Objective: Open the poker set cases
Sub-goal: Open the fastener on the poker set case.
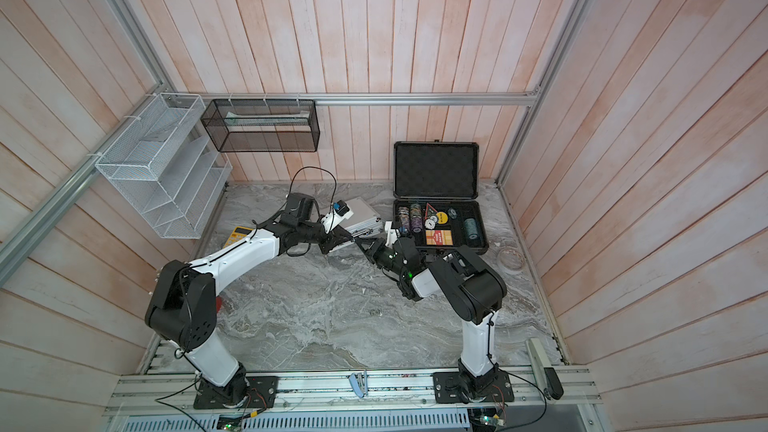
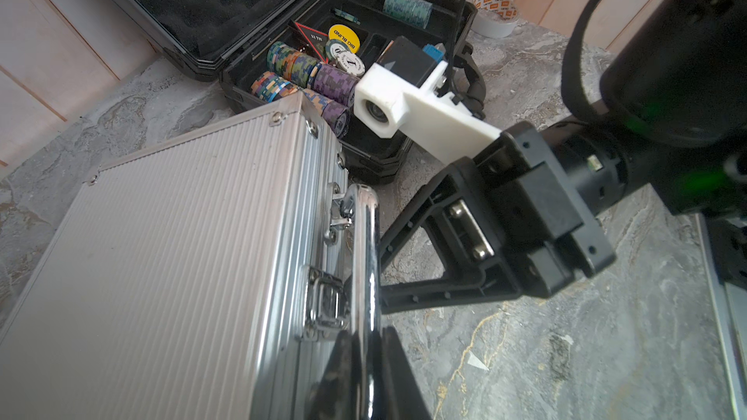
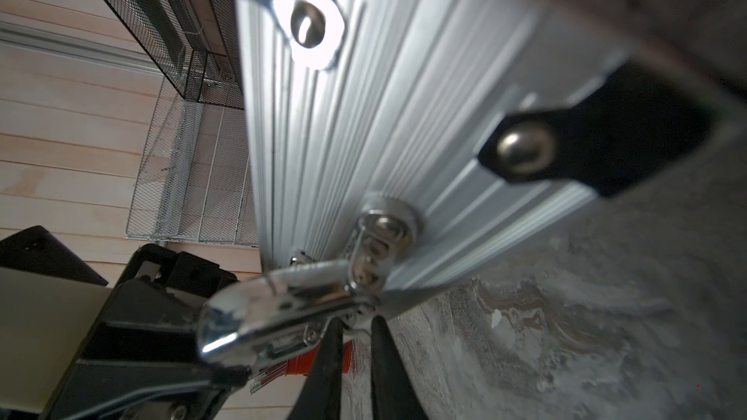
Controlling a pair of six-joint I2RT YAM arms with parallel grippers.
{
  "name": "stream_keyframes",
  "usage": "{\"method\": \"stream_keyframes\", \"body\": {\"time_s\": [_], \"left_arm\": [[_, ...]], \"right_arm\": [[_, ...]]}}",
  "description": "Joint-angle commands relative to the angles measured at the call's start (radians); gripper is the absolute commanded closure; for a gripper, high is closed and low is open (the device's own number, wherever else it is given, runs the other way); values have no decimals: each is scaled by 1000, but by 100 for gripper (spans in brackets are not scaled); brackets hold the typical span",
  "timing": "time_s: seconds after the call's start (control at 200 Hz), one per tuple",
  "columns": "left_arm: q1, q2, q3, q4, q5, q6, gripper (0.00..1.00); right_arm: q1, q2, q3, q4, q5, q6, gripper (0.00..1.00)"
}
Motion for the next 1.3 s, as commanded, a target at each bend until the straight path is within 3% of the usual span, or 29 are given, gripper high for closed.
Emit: {"method": "stream_keyframes", "body": {"time_s": [0.0,0.59,1.295], "left_arm": [[-4,3,1,74,25,8,100],[-4,31,-1,66,4,25,100],[-5,58,-8,57,-23,45,100]], "right_arm": [[5,-40,2,105,-46,32,85],[5,-61,22,-2,-81,119,86],[6,-130,-8,-75,-41,151,87]]}}
